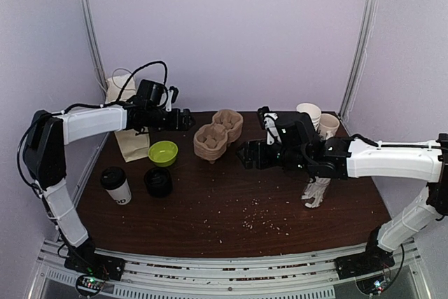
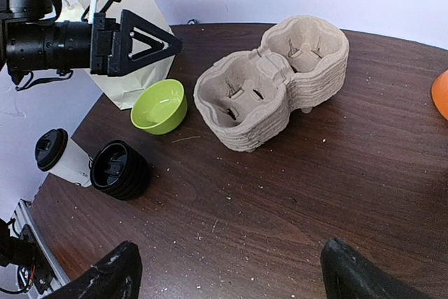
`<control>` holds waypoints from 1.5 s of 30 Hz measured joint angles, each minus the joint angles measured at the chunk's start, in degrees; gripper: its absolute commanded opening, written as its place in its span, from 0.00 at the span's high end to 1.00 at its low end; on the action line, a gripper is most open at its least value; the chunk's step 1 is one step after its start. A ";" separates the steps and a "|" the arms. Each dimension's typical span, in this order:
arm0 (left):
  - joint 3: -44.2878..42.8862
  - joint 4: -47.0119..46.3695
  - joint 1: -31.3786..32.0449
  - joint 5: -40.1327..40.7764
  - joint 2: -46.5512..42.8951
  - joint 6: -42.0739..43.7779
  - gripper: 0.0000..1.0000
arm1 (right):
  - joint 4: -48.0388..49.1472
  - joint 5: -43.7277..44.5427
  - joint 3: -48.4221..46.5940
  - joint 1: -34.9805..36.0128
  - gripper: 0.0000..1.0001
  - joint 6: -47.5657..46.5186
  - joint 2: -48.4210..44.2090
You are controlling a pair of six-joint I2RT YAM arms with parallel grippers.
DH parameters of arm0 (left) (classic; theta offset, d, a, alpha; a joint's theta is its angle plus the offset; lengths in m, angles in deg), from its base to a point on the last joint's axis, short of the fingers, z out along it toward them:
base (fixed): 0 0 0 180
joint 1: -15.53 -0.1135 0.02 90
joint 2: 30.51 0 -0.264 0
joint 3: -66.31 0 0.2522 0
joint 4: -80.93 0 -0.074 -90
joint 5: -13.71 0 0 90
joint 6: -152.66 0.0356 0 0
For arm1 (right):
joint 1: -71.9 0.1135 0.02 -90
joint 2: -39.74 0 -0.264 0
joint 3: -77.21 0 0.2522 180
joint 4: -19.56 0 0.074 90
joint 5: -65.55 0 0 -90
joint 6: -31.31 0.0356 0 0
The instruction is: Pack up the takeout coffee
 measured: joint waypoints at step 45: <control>-7.17 0.72 12.90 -6.86 12.04 -3.67 0.82 | -7.06 2.75 -5.33 -0.02 0.10 1.75 0.52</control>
